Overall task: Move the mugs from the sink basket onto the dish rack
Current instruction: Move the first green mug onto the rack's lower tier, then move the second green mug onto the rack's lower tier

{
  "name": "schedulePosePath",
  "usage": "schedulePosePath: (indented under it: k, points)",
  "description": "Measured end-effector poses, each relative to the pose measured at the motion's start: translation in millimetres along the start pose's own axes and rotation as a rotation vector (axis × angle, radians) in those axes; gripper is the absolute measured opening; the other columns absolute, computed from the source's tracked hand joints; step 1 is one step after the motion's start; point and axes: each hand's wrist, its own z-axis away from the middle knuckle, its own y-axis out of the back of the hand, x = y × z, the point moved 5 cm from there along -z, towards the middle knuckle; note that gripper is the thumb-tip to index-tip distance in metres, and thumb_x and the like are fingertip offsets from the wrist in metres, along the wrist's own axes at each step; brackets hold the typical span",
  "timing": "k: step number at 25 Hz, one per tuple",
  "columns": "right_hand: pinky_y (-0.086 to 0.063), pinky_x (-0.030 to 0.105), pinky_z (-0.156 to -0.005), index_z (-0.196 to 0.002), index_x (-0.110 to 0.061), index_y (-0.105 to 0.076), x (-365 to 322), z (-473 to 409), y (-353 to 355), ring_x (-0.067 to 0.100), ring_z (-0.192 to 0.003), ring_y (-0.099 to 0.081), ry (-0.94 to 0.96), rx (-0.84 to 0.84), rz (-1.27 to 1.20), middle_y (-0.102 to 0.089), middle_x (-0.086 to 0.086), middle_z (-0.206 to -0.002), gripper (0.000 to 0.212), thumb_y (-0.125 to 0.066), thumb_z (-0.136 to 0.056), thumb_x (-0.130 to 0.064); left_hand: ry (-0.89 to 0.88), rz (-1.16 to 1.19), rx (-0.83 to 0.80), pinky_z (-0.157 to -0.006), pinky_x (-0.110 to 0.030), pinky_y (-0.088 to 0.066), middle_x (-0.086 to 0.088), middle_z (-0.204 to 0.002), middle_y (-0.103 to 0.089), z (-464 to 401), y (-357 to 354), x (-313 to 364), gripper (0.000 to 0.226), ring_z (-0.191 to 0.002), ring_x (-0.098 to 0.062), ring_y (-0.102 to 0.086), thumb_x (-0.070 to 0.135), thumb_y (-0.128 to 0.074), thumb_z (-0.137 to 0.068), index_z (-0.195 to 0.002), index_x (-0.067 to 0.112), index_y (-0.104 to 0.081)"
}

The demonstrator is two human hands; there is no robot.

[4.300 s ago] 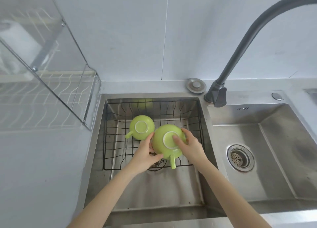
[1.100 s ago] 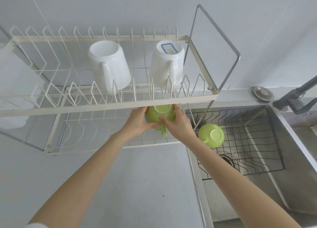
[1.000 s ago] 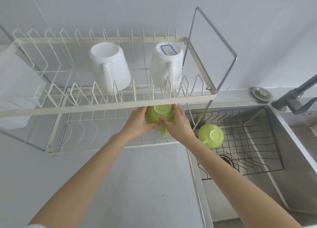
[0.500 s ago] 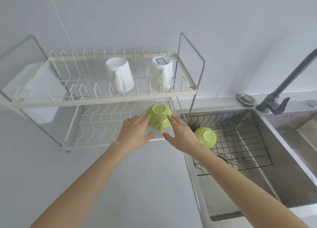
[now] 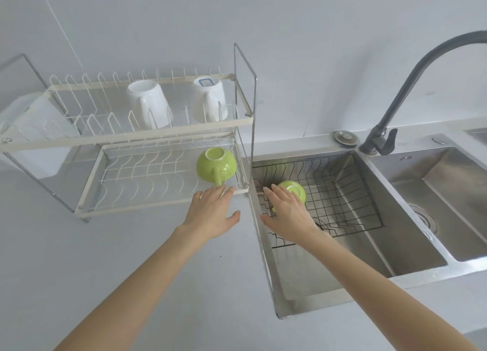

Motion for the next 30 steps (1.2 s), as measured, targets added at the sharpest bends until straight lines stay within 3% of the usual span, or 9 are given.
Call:
schedulePosePath:
  k: [14,22,30]
  points:
    - [-0.006,0.039,-0.12,-0.146,-0.017,-0.014,125,-4,11,0.024,-0.147,-0.006,-0.014,-0.102,0.001,-0.015,0.009,-0.157,0.067,-0.047,-0.091,-0.037,0.006,0.066,-0.099,-0.11,-0.039,-0.027,-0.007,-0.154,-0.024,-61,-39,110,0.062,-0.139,-0.024,-0.028,0.041,-0.041,-0.09,-0.143,0.016,-0.019]
    - [-0.006,0.038,-0.12,-0.146,-0.015,-0.016,172,-34,10,0.024,-0.146,-0.007,-0.003,-0.168,-0.033,-0.017,0.009,-0.157,0.067,-0.047,-0.091,-0.036,0.084,0.079,-0.202,-0.111,-0.042,-0.027,-0.007,-0.152,-0.027,-111,-65,134,0.062,-0.138,-0.026,-0.029,0.042,-0.04,-0.09,-0.142,0.016,-0.021]
    - [-0.02,0.038,-0.115,-0.144,-0.014,-0.024,206,-75,-21,0.025,-0.14,-0.024,-0.112,-0.259,-0.246,-0.029,0.009,-0.151,0.064,-0.051,-0.089,-0.032,0.128,0.16,-0.289,-0.1,-0.039,-0.038,-0.005,-0.147,-0.036,-169,-101,127,0.062,-0.128,-0.028,-0.041,0.043,-0.043,-0.089,-0.141,0.016,-0.024]
